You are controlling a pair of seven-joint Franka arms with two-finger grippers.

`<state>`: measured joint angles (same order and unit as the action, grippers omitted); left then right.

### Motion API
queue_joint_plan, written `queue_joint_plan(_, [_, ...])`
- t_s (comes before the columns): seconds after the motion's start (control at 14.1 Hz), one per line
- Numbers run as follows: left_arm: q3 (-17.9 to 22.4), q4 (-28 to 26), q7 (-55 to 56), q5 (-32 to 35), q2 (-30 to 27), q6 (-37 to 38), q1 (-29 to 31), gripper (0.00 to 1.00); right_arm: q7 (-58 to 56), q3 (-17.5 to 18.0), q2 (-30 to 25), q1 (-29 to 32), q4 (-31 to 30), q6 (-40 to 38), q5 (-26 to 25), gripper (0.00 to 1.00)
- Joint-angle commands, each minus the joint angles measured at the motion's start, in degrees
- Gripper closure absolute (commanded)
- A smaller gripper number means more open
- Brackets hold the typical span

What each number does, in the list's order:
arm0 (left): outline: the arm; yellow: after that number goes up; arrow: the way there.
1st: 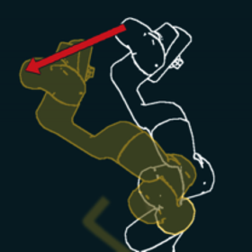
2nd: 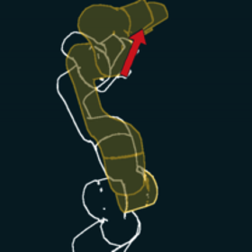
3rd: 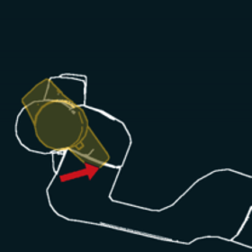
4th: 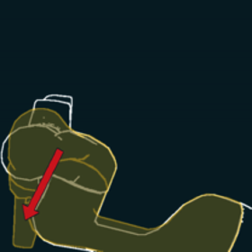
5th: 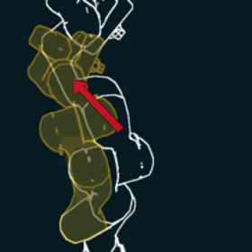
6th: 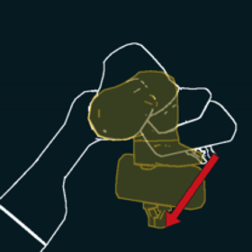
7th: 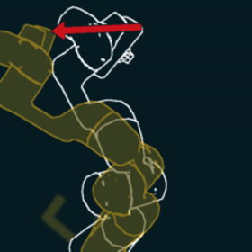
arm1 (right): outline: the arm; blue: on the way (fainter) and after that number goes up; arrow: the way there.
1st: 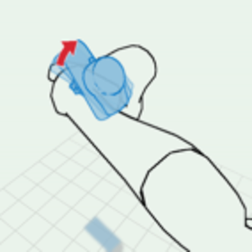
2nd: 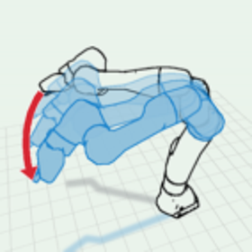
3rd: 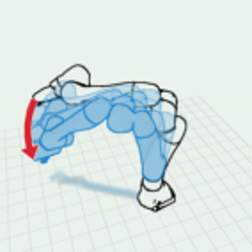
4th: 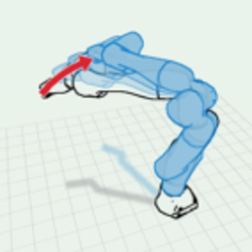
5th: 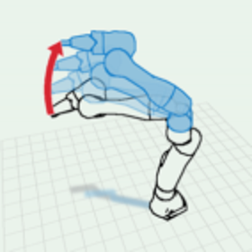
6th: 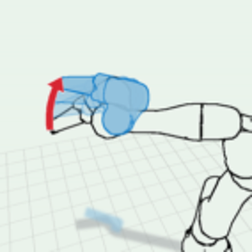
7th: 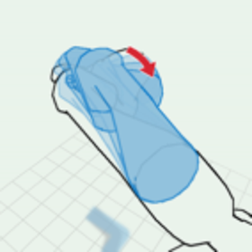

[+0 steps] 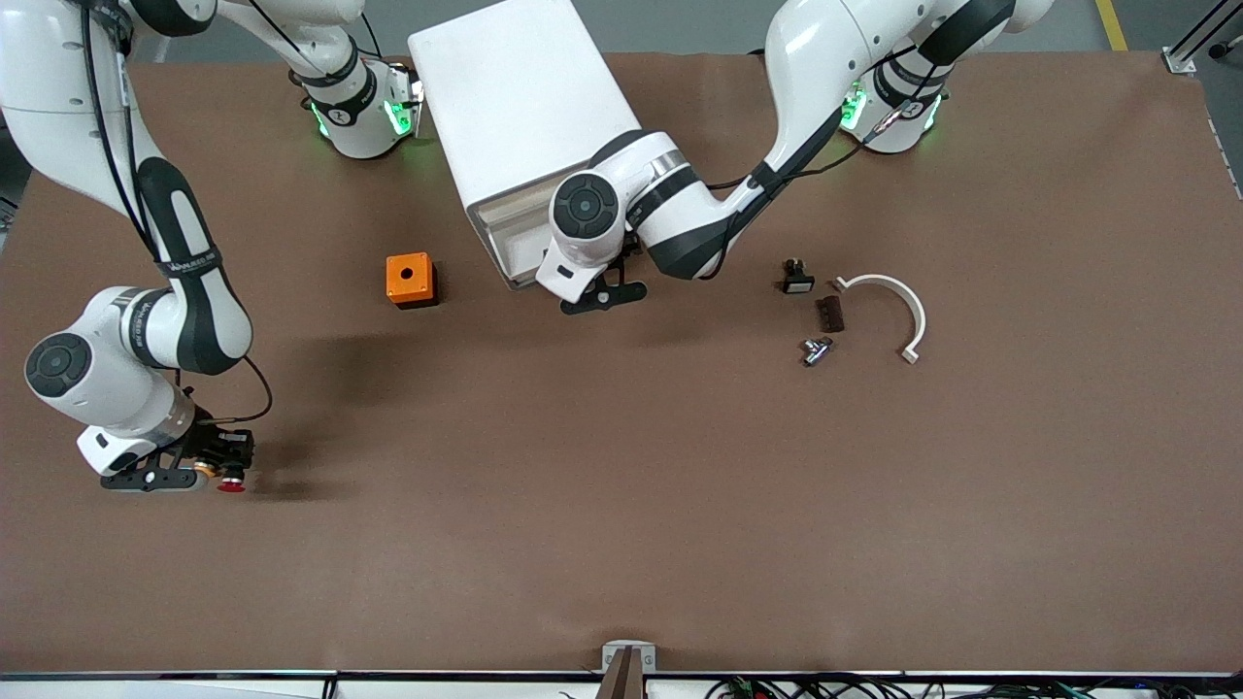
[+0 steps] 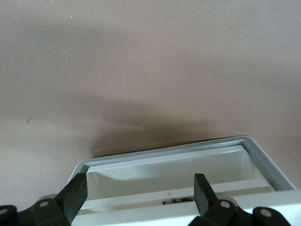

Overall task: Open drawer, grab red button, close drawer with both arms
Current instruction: 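Lower the red button beside the yellow button with the right gripper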

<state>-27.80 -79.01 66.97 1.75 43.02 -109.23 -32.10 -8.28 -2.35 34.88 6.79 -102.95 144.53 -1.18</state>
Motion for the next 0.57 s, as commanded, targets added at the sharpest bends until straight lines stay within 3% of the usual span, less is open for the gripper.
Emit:
queue_joint_plan(0.0, [0.2,-1.85,0.18,-2.44,-1.27,0.07,-0.24,0.0,-0.95,1.38,-0.78,1.12,-1.81,0.4,2.66,1.0])
queue_joint_plan(0.5, [0.2,-2.12,0.26,-11.57,-1.1,-0.11,-1.39,0.0,-1.13,1.47,-2.89,0.33,-7.61,0.66,4.7,1.0])
